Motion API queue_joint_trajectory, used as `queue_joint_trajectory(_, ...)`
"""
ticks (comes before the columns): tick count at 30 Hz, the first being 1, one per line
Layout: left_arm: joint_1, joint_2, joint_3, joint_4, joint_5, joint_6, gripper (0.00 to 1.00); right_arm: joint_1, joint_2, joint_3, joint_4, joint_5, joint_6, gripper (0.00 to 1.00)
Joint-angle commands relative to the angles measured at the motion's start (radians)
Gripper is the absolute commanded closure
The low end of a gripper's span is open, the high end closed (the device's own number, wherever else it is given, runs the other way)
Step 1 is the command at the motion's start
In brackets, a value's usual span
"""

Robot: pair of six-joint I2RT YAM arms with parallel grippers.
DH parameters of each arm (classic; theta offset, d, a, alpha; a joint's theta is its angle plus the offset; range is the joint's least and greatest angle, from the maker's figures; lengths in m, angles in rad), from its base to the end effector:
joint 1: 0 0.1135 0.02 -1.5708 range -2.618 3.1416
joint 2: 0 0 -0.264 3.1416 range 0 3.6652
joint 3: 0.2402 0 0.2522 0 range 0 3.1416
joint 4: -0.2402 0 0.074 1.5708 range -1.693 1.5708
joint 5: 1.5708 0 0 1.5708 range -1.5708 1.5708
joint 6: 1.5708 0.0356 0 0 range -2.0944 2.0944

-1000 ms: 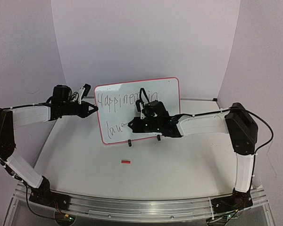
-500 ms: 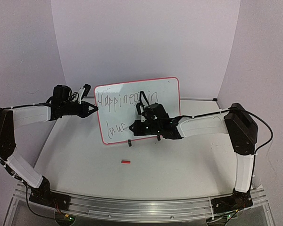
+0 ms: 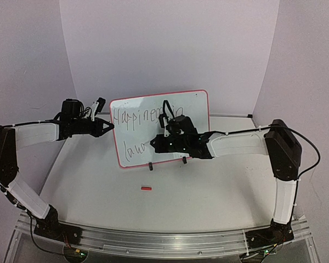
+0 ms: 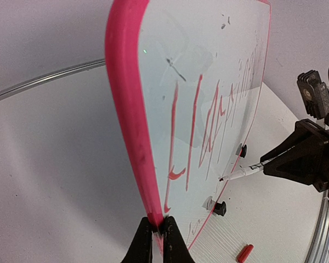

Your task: Write a sentence on the whiteboard

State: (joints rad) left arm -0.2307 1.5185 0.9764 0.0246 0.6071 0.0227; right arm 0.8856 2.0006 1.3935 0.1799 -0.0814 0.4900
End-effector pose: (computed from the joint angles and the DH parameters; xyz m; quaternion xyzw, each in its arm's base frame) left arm 0.3231 -0.0968 0.2511 0.2533 0.7994 -0.3068 0.4502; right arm 0.2921 0.3619 0.2177 -0.1867 0.8195 0.3697 0.3960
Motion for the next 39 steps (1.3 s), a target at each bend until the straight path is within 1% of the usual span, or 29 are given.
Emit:
queue_joint_trajectory(1,0.000,0.009,0.030,0.000,-0.028,0.050,1.00,-0.009,-0.034,0.027,0.020,0.034,-0.010,1.00)
queue_joint_trajectory(17,0.000,0.005,0.028,0.000,-0.027,0.049,1.00,-0.004,-0.019,-0.088,0.016,-0.032,0.054,1.00)
queue_joint_trajectory(31,0.000,-0.001,0.028,-0.003,-0.028,0.048,1.00,0.028,0.095,-0.004,0.040,-0.068,0.072,1.00)
queue_joint_trajectory(35,0.000,0.000,0.029,-0.003,-0.027,0.048,1.00,0.030,0.100,0.012,0.068,-0.060,0.080,1.00)
queue_joint_trajectory(39,-0.001,-0.001,0.028,-0.003,-0.028,0.048,1.00,0.031,0.070,0.001,0.104,-0.041,0.090,1.00)
